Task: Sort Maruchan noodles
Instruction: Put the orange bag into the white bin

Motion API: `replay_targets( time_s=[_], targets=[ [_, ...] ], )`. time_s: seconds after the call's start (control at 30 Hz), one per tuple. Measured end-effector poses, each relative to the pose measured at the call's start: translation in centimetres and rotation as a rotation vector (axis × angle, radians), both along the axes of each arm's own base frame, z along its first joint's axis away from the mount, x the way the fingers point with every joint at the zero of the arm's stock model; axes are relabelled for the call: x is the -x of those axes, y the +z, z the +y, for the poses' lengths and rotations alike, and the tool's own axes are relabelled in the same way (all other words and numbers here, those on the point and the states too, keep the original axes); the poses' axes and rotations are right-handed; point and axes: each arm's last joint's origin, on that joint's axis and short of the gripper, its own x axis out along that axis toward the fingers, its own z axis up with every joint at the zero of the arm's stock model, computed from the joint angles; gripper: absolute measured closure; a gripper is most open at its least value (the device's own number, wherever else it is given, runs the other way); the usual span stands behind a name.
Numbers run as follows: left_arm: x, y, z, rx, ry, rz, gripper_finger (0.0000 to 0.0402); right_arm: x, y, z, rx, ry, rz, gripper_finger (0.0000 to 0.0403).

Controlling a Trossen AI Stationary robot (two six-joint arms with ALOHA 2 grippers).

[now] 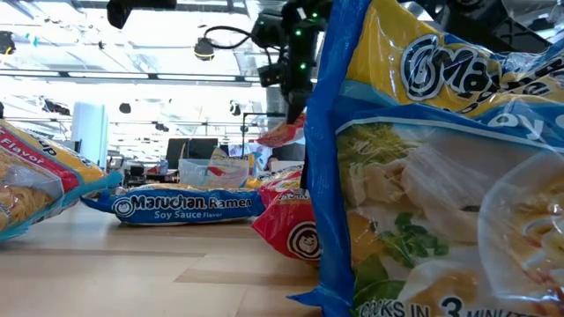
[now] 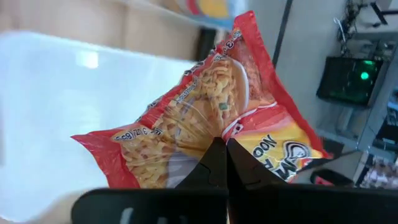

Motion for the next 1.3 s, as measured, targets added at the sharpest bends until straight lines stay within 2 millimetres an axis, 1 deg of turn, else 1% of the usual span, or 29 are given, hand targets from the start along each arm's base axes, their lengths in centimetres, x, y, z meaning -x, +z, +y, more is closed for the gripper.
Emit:
replay_targets(
  time_s=[0.13, 0.23, 0.47, 0.53, 0.6, 0.77, 0.87, 1.0, 1.2, 1.3],
  targets=[
    [0.0, 0.0, 0.0, -0.002, 0.013, 0.001, 0.0401, 2.1, 2.3, -1.2, 0.008, -0.045, -0.02, 0.04],
    [0.0, 0.0, 0.0, -0.002, 0.013, 0.001, 0.0401, 3.7, 4.3, -1.6, 0.019, -0.076, -0.056, 0.04],
    [0.0, 0.0, 0.1, -0.004, 0.027, 0.001, 0.0401, 7.0, 8.4, -1.3, 0.046, -0.101, -0.123, 0.04],
    [0.0, 0.0, 0.1, -0.004, 0.03, 0.001, 0.0401, 8.2, 9.3, -1.1, 0.043, -0.098, -0.14, 0.04],
    [0.0, 0.0, 0.1, -0.005, 0.035, -0.001, 0.0401, 9.4, 9.7, -0.9, 0.036, -0.086, -0.141, 0.04],
    [0.1, 0.0, 0.1, -0.008, 0.052, -0.002, 0.0401, 11.7, 8.6, -0.4, 0.037, -0.029, -0.085, 0.04],
    [0.1, 0.0, 0.2, -0.01, 0.071, -0.002, 0.0401, 12.2, 7.4, -0.3, 0.073, 0.014, -0.087, 0.04],
    [0.2, 0.0, 0.3, -0.015, 0.107, -0.001, 0.0401, 11.9, 5.4, -0.3, 0.127, 0.071, -0.113, 0.04],
    [0.2, 0.1, 0.3, -0.019, 0.139, -0.001, 0.0401, 11.0, 2.3, -0.4, 0.167, 0.184, -0.083, 0.04],
    [0.2, 0.1, 0.4, -0.021, 0.152, 0.0, 0.0401, 10.5, 0.9, -0.6, 0.22, 0.244, -0.09, 0.04]
  ],
)
